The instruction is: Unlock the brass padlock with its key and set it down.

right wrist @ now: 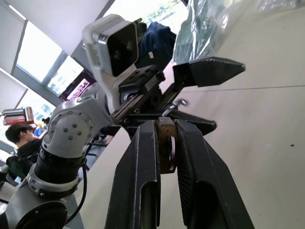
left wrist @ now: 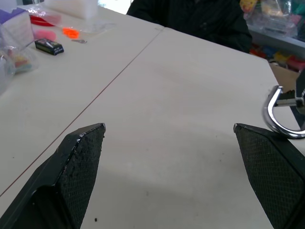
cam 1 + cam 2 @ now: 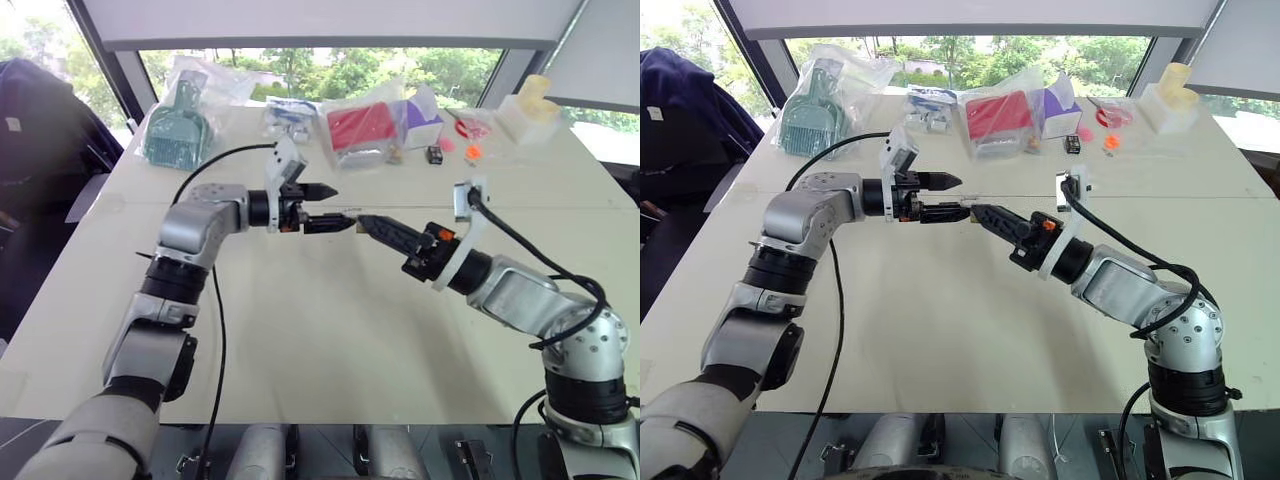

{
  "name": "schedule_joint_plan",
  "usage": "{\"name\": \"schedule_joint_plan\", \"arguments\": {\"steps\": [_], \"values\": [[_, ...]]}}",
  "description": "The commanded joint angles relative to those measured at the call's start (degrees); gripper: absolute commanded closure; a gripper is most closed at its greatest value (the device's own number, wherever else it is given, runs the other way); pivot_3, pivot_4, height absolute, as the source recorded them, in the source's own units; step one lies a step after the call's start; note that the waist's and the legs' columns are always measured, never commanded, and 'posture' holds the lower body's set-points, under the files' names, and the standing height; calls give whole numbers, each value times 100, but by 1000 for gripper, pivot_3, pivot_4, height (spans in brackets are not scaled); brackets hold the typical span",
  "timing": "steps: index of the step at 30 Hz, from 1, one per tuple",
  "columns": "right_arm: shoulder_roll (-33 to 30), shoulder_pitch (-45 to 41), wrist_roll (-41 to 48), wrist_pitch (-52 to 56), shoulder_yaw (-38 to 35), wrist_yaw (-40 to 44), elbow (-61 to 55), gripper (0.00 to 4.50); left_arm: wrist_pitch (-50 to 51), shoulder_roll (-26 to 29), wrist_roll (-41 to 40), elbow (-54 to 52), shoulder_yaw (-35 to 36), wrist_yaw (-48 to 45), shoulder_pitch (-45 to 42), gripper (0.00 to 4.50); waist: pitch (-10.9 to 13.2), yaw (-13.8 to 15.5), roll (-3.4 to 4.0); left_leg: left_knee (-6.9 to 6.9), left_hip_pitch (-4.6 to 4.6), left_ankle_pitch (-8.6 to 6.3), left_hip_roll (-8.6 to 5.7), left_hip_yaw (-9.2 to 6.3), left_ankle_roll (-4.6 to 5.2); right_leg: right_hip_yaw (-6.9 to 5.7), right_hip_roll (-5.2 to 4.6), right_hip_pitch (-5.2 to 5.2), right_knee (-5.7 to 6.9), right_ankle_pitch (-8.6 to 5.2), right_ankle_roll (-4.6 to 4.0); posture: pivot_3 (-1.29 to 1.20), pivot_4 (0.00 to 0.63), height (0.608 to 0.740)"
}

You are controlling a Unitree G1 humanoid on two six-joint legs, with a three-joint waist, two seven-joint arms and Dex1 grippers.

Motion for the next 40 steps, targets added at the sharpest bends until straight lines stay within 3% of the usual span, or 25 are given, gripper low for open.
{"name": "schedule_joint_plan", "arguments": {"steps": [1, 10, 16, 21, 27, 29, 31, 36, 40], "values": [[15, 31, 87, -84, 45, -4, -182, 4500, -28, 30, -80, -202, 148, -15, -170, 24, 0, -4, 0, 0, 0, 0, 0, 0, 0, 0, 0, 0, 0, 0, 0, 0, 150, 740], [-44, 280, 304, -217, -231, -568, 532, 4500, -451, 749, 344, -294, -58, -281, 610, 24, 0, -22, 0, -2, 3, 0, 0, 0, 0, 0, -12, 0, 0, -9, -16, 0, 150, 740], [-84, 372, -126, 427, 203, -360, 1738, 4500, 183, 1196, -754, -2472, 402, -631, 1867, 24, 1, -65, 1, -6, -6, 1, 0, 1, -5, 10, -29, -7, -5, -12, -24, 0, 150, 740], [-52, 170, -1021, 730, 483, 44, 2500, 4500, 369, 1282, -755, -3238, 396, -101, 2422, 24, -2, -131, 7, -7, 8, 3, -2, 0, -10, 17, -35, 2, -7, -10, -32, 0, 150, 740], [-354, 94, -2265, 960, 715, 723, 2494, 1724, 434, 1117, -738, -3548, 332, 434, 2776, 0, -4, -124, 8, -11, 18, 4, -1, 1, -12, 17, -30, 9, -5, -10, -32, 0, 150, 740], [-678, 181, -2650, 939, 731, 1067, 2207, 784, 608, 1005, -788, -3556, 341, 679, 2809, 0, -7, -84, 4, -10, 34, 3, -2, 1, -11, 17, -32, 26, -7, -10, -32, 0, 150, 740], [-1506, 447, -3269, 774, 763, 1651, 1540, 45, 625, 959, -791, -3574, 371, 813, 2902, 0, -7, 14, 9, -10, 50, 2, -8, 0, -10, 17, -38, 44, -14, -11, -33, 0, 150, 740], [-3026, 1445, -4211, 38, 214, 3082, 467, 45, 721, 1043, -898, -3601, 460, 915, 3038, 0, -4, 48, 8, -9, 34, -7, -25, 3, 4, 14, -54, 42, -40, -12, -35, 0, 150, 740], [-3128, 2268, -4453, -416, -618, 3659, 87, 45, 790, 1112, -934, -3653, 545, 1065, 3139, 0, -5, 0, 10, -16, 31, -9, -15, 4, 7, 13, -43, 42, -53, -11, -33, 0, 150, 740]]}}
